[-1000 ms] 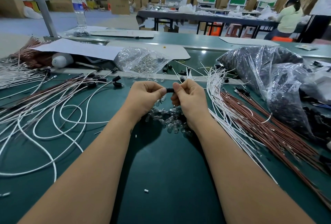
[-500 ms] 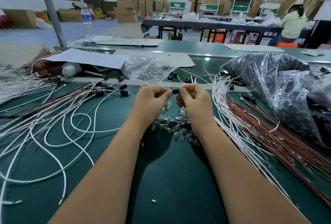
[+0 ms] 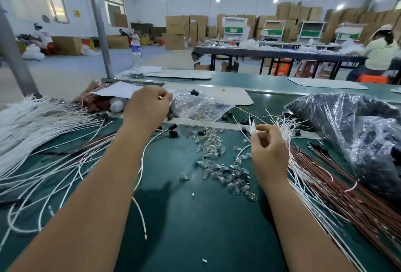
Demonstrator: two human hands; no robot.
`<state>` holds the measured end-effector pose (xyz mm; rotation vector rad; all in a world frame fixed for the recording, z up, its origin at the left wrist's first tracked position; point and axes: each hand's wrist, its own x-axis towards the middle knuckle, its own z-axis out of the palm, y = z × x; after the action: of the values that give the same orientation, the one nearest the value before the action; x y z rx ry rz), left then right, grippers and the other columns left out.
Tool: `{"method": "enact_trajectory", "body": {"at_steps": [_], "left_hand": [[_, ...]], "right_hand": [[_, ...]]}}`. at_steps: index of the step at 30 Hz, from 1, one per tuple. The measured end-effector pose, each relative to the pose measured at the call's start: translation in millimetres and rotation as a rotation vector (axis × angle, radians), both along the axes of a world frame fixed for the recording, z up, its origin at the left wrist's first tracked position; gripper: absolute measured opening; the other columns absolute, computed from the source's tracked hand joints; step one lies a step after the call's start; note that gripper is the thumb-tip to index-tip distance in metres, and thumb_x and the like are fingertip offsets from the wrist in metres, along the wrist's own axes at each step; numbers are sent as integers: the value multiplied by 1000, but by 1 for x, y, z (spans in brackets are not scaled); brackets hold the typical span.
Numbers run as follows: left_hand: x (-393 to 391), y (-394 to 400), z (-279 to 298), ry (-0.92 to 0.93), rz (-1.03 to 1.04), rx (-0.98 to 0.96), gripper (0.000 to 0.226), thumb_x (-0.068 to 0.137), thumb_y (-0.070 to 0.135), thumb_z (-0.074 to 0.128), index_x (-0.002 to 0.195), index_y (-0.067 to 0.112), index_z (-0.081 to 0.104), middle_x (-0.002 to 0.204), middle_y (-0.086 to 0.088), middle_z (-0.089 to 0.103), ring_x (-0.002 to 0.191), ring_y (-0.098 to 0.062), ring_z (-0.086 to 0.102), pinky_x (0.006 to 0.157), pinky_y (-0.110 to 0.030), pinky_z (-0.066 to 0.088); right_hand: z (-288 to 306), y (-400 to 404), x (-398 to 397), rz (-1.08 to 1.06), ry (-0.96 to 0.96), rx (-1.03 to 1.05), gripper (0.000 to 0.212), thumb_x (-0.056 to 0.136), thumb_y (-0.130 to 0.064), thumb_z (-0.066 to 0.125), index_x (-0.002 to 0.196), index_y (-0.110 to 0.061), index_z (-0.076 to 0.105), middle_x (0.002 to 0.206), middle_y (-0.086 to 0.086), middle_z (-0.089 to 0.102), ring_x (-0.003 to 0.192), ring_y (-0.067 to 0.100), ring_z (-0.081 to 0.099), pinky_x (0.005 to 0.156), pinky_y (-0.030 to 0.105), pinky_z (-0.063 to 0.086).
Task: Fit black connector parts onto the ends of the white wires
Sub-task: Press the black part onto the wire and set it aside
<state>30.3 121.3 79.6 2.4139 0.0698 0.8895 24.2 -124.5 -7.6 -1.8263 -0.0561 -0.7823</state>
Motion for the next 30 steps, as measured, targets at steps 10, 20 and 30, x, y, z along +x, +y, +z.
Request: {"method": "enact_trajectory", "body": {"at_steps": [10,20,30], "left_hand": [[11,69,-45,559,406,446,66,80,5,38,143,19,23,144,-13,25,132,-29,13,108,-67,3],[23,-63,-57,350,-27,261,56,87,24,44,141,35,33,151,0,25,138,-22,8,110,-62,9],[25,-115,-96,434,-162,28,47,93,28,43,139,34,41,144,3,44,135,-24,26,103,-46,22]], "right_hand": [[2,-22,-4,-342,447,-733,27,88,-16,53,112,-8,60,113,14,56,93,25,42,83,35,37],[6,-22,-3,-345,550,-811,7,87,-14,52,80,-15,53,76,2,52,71,23,47,67,30,33],[6,-25,0,-405,379,-453,21,85,-8,44,102,-7,57,102,9,59,88,26,51,66,33,39]]}}
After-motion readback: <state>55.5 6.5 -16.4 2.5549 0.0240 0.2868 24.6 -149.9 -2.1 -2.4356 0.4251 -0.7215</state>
